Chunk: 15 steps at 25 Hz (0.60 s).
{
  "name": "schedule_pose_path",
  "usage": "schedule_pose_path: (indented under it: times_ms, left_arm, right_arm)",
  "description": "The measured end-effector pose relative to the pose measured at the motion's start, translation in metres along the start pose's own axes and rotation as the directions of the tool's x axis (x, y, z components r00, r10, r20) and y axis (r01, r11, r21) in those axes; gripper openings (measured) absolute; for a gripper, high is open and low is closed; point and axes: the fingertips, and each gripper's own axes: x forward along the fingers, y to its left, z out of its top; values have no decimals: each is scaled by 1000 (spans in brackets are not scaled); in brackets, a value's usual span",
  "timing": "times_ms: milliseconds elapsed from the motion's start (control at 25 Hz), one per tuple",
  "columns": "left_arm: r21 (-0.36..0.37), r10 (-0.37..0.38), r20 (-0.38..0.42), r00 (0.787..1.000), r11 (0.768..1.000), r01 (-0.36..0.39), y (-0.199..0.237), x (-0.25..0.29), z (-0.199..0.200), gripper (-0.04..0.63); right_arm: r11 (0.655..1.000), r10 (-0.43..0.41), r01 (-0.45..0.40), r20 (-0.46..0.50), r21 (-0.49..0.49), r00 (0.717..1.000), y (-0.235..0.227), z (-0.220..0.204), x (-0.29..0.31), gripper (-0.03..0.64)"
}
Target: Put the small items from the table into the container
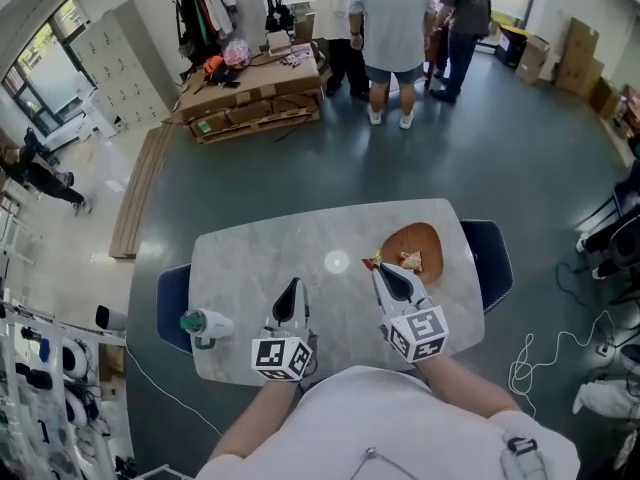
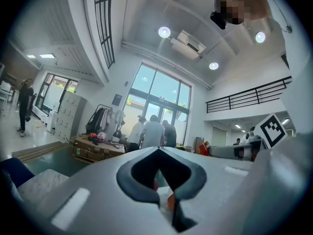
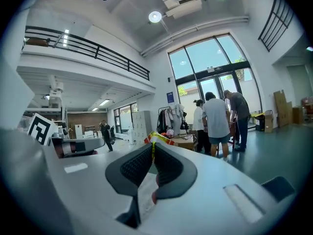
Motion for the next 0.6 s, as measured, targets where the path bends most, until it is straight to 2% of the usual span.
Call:
schedule_pose_path:
  times_ms: [600]
  left_arm:
    - [20, -62, -21, 998, 998, 62, -21, 12, -2, 3]
  right_arm:
    - [999, -41, 42, -5, 4, 999, -19, -4, -9, 44]
